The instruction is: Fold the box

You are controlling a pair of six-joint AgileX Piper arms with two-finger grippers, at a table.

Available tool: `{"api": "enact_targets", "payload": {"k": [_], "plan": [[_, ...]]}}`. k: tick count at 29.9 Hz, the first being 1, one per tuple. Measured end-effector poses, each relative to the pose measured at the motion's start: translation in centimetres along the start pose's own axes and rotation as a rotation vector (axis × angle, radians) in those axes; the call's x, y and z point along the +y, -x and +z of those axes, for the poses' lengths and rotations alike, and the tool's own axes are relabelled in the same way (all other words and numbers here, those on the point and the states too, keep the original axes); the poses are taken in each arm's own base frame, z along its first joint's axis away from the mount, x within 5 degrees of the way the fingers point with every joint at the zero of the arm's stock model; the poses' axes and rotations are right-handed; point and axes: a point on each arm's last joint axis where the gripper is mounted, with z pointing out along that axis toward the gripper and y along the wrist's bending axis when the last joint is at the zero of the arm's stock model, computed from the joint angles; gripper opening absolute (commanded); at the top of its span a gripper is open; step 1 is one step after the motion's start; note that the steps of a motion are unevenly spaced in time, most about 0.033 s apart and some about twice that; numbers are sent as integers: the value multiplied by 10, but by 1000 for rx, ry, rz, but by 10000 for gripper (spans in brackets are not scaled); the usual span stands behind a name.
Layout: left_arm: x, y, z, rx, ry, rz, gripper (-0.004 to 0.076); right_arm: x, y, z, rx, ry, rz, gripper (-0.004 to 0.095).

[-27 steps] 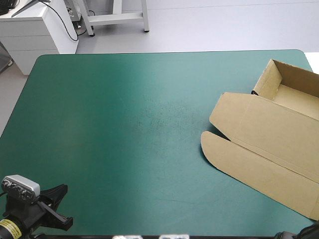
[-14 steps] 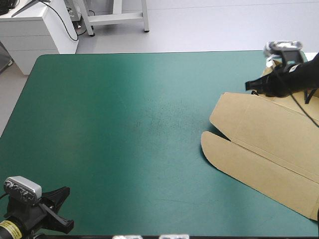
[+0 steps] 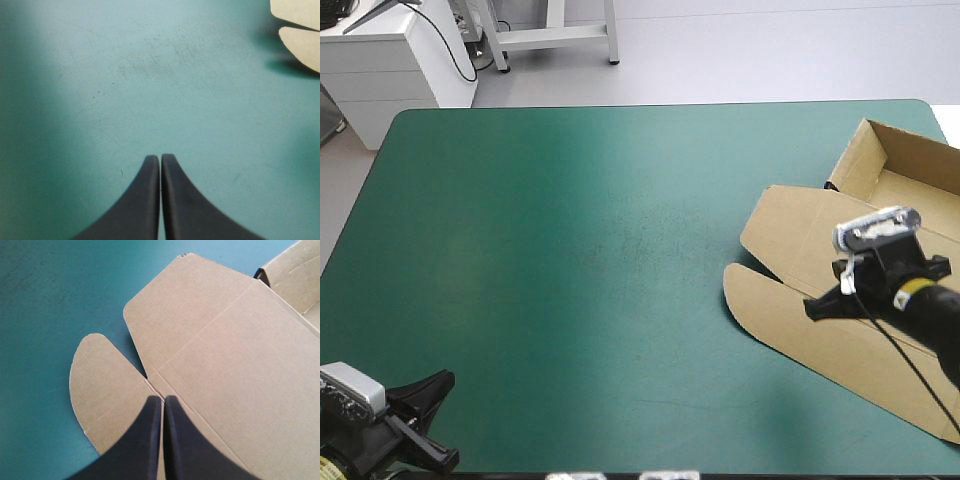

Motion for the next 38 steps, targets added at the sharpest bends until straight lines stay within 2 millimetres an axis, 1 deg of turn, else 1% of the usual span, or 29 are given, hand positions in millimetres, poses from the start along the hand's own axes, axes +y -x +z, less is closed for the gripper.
{"api": "enact_targets", "payload": {"k": [5, 8, 12, 15, 20, 26, 38], "plan": [[1, -3, -7, -41, -3, 19, -8, 6, -51, -21, -153, -35, -12, -2], [1, -3, -9, -50, -4, 35, -8, 10, -74, -31, -223, -46, -14, -2], [1, -4, -11, -61, -3, 43, -8, 14, -99, -42, -297, -56, -16, -2], [1, -4, -11, -60, -4, 63, -8, 16, -113, -47, -342, -62, -17, -2], [1, -7, -11, -35, -2, 90, -8, 18, -130, -51, -395, -69, -14, -2], [1, -7, -11, -32, -2, 116, -8, 20, -144, -47, -409, -70, -13, -2], [1, -7, -11, -31, -2, 122, -8, 20, -148, -45, -406, -69, -11, -2]]}}
